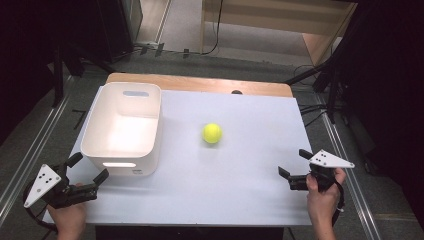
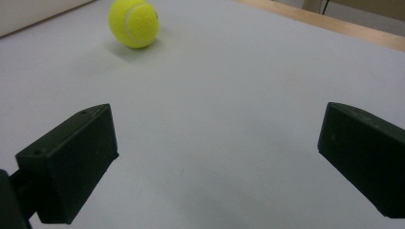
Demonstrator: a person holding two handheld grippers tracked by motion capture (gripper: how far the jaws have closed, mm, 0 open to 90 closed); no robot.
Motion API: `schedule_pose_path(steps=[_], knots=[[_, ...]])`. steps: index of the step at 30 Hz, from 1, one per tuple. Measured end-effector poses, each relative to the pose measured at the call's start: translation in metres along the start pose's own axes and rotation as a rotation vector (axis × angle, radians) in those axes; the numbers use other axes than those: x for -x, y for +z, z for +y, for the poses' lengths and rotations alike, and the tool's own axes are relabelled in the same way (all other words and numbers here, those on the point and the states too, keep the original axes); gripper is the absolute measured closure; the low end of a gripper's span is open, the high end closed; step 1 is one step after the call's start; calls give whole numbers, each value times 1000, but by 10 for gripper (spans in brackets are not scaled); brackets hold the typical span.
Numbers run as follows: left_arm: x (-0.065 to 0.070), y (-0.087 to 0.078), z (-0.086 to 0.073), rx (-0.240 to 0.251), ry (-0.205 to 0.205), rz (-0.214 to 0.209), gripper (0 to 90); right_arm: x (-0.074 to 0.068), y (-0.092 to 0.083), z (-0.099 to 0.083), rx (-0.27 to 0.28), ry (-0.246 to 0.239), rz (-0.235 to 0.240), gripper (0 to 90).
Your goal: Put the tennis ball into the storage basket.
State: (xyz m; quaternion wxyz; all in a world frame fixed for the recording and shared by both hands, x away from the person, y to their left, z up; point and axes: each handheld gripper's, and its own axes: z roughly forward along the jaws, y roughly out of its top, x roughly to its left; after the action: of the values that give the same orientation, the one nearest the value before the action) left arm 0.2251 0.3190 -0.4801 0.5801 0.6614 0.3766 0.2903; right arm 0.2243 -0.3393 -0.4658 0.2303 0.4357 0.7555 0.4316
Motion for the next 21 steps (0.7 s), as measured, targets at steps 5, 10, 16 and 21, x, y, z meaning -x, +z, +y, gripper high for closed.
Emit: schedule_pose_path(steps=[5,10,16,21], knots=[[0,0,0,-3,2,2,0,-1,8,10,-40,-8,25,0],[0,1,0,-8,-1,1,0,0,14,19,-86,-10,60,0],[0,2,0,-8,-1,-1,0,-2,23,31,-123,-17,82,0],[0,1,0,-9,-6,1,0,-5,32,42,-155,-44,104,0]])
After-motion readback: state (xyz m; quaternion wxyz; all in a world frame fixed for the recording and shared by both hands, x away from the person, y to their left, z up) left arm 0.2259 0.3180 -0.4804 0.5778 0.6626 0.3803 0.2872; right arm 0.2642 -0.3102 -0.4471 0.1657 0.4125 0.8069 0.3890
